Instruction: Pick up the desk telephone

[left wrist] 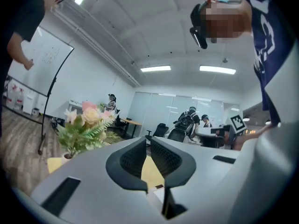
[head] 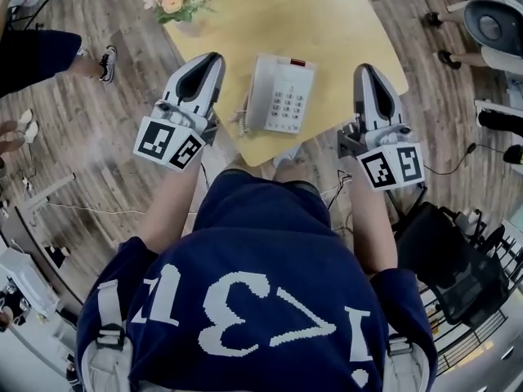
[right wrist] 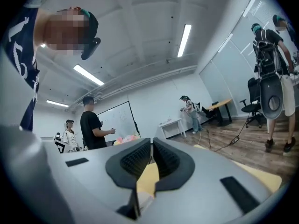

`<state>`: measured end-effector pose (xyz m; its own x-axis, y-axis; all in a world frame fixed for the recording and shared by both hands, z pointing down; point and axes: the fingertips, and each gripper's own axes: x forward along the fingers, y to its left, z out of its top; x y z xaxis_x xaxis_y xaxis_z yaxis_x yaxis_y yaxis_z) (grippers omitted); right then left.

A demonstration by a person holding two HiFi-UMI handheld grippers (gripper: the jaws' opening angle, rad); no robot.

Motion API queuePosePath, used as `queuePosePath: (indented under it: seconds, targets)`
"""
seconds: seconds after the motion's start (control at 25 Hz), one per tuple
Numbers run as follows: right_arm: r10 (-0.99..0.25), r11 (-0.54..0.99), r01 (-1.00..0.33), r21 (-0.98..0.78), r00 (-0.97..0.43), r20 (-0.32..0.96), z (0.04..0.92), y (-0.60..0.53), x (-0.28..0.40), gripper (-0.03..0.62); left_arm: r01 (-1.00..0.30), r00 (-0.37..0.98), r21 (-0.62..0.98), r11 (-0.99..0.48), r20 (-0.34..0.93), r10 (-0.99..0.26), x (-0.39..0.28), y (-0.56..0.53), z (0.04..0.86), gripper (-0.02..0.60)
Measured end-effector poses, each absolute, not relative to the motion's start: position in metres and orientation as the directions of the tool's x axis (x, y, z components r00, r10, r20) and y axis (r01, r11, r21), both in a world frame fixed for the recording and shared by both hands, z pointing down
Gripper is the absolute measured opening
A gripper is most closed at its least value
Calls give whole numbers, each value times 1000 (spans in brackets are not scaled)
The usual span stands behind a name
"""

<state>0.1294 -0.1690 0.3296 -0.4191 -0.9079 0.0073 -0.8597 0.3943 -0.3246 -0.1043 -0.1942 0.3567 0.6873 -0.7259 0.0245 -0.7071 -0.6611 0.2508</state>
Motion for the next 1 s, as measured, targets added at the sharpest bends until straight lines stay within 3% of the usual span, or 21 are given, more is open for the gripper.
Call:
queuePosePath:
  seconds: [0.16,0.28,0.36,0.48,0.76,1.0]
  targets:
    - [-877,393,-828,-400,-468,109,380,-177,125,34,-659,726,324,-679,36,-687,-88,-191,383,25]
    - [-828,387,-793,-470,-523,201,428,-178,117,148,-642,748,373,-670,113,-654,-75,-190,418,35]
    - [-789,369,-765,-528,-558,258,460,-174,111,182,-624,761,456,-634,172,-626,-68,-188,446,146]
    - [-725,325,-718,-616,-607,325,507,-163,103,210,-592,778,596,-542,250,-576,-63,-187,485,240]
    - [-615,223,-663,-715,-664,425,586,-142,96,241,-560,809,716,-416,366,-460,-55,-188,554,312]
    - [-535,179,-595,-783,-727,430,608,-131,77,247,-472,881,778,-415,400,-252,-37,-161,577,333]
